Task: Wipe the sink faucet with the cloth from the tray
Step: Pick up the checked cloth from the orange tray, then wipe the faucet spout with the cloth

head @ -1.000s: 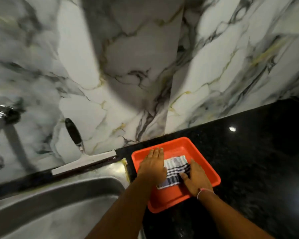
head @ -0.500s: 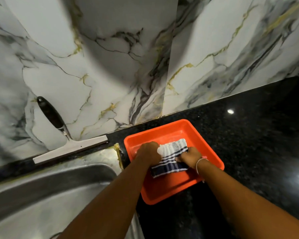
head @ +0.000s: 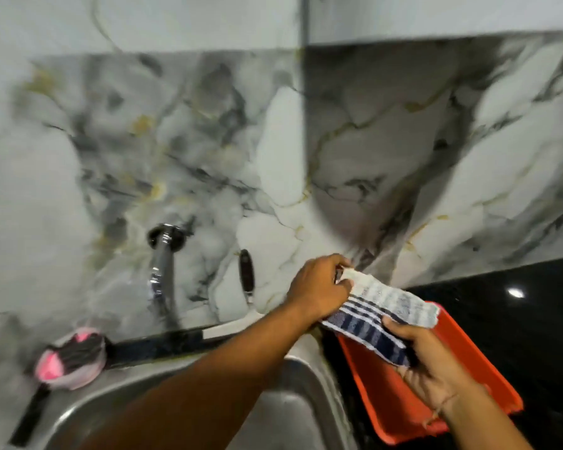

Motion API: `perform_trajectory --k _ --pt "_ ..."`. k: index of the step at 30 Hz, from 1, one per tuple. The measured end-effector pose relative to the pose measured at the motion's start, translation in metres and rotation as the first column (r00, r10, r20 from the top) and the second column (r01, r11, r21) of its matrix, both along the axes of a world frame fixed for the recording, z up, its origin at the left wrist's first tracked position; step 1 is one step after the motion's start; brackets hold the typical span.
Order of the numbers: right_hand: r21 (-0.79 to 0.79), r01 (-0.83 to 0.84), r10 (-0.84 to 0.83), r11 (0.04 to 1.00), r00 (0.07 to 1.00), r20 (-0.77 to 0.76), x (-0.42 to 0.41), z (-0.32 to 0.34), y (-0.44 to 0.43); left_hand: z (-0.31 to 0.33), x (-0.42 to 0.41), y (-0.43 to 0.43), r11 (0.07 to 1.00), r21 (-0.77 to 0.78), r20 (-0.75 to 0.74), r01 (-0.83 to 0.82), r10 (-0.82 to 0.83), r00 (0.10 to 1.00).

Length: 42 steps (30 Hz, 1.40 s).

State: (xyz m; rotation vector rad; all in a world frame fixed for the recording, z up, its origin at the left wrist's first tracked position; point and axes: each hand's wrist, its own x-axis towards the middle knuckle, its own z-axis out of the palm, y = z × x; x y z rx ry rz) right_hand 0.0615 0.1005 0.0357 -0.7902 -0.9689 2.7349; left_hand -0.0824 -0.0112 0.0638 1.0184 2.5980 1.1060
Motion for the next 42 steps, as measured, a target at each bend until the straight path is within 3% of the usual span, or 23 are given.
perform_trajectory --k 2,4,6,9,12,15,17,18,24,26,27,29,30,31,32,34,37,42 --pt "0.168 0.065 -0.068 0.984 0.998 0.007 -0.029 0.013 -0.050 0.044 -0.020 -0.056 0.998 0.022 -0.269 -0.056 0.060 0.961" --pt "0.421 0.150 -0.158 0.894 0.987 -0.016 -0.061 0.030 -0.102 0.087 -0.043 -0.117 0.991 0.024 -0.562 -0.132 0.122 0.818" --pt "0.690 0.270 -0.239 0.671 0.960 -0.143 -0.093 0.049 -0.150 0.122 -0.067 -0.174 0.975 0.066 -0.757 -0.212 0.187 0.626" --pt "0.916 0.353 -0.100 0.191 0.935 -0.339 -0.136 0.070 -0.206 0.151 -0.103 -0.240 0.931 0.030 -0.885 -0.365 0.194 0.422" --pt "0.910 0.374 0.169 -0.176 0.923 -0.347 -0.177 0.079 -0.232 0.157 -0.142 -0.283 0.885 -0.102 -0.953 -0.454 0.043 0.299" --pt "0.737 0.376 0.356 -0.562 0.914 -0.195 -0.210 0.076 -0.236 0.155 -0.180 -0.307 0.829 -0.255 -0.962 -0.498 -0.166 0.216" --pt "0.664 0.324 0.404 -0.674 0.914 -0.036 -0.223 0.070 -0.233 0.151 -0.205 -0.315 0.817 -0.287 -0.958 -0.499 -0.251 0.140" --pt "0.665 0.314 0.420 -0.678 0.907 0.000 -0.229 0.065 -0.230 0.149 -0.215 -0.318 0.825 -0.281 -0.959 -0.490 -0.265 0.104" --pt "0.746 0.374 0.472 -0.550 0.877 -0.092 -0.249 0.034 -0.212 0.134 -0.256 -0.315 0.898 -0.151 -0.969 -0.413 -0.217 -0.117" --pt "0.814 0.399 0.459 -0.423 0.868 -0.188 -0.251 0.029 -0.213 0.130 -0.261 -0.315 0.908 -0.132 -0.969 -0.397 -0.202 -0.140" --pt "0.872 0.402 0.421 -0.279 0.867 -0.265 -0.251 0.029 -0.217 0.128 -0.264 -0.314 0.912 -0.127 -0.969 -0.390 -0.197 -0.146" --pt "0.930 0.317 0.258 0.185 0.898 -0.358 -0.251 0.034 -0.231 0.129 -0.265 -0.314 0.917 -0.120 -0.968 -0.381 -0.194 -0.160" --pt "0.864 0.203 0.202 0.461 0.924 -0.324 -0.251 0.036 -0.235 0.128 -0.265 -0.314 0.918 -0.118 -0.967 -0.380 -0.193 -0.165" --pt "0.752 0.078 0.171 0.654 0.954 -0.247 -0.252 0.034 -0.236 0.128 -0.266 -0.313 0.917 -0.113 -0.967 -0.382 -0.190 -0.168" --pt "0.643 -0.017 0.158 0.765 0.974 -0.162 -0.252 0.032 -0.235 0.128 -0.266 -0.313 0.917 -0.110 -0.967 -0.383 -0.187 -0.170" --pt "0.468 -0.141 0.179 0.872 0.983 -0.039 -0.248 0.033 -0.233 0.129 -0.265 -0.312 0.916 -0.113 -0.968 -0.385 -0.190 -0.167" --pt "0.183 -0.278 0.286 0.943 0.958 -0.016 -0.248 0.036 -0.230 0.129 -0.266 -0.313 0.913 -0.112 -0.967 -0.392 -0.192 -0.170" --pt "-0.159 -0.478 0.482 0.864 0.876 -0.015 -0.261 0.026 -0.227 0.128 -0.267 -0.313 0.910 -0.106 -0.964 -0.400 -0.192 -0.182"
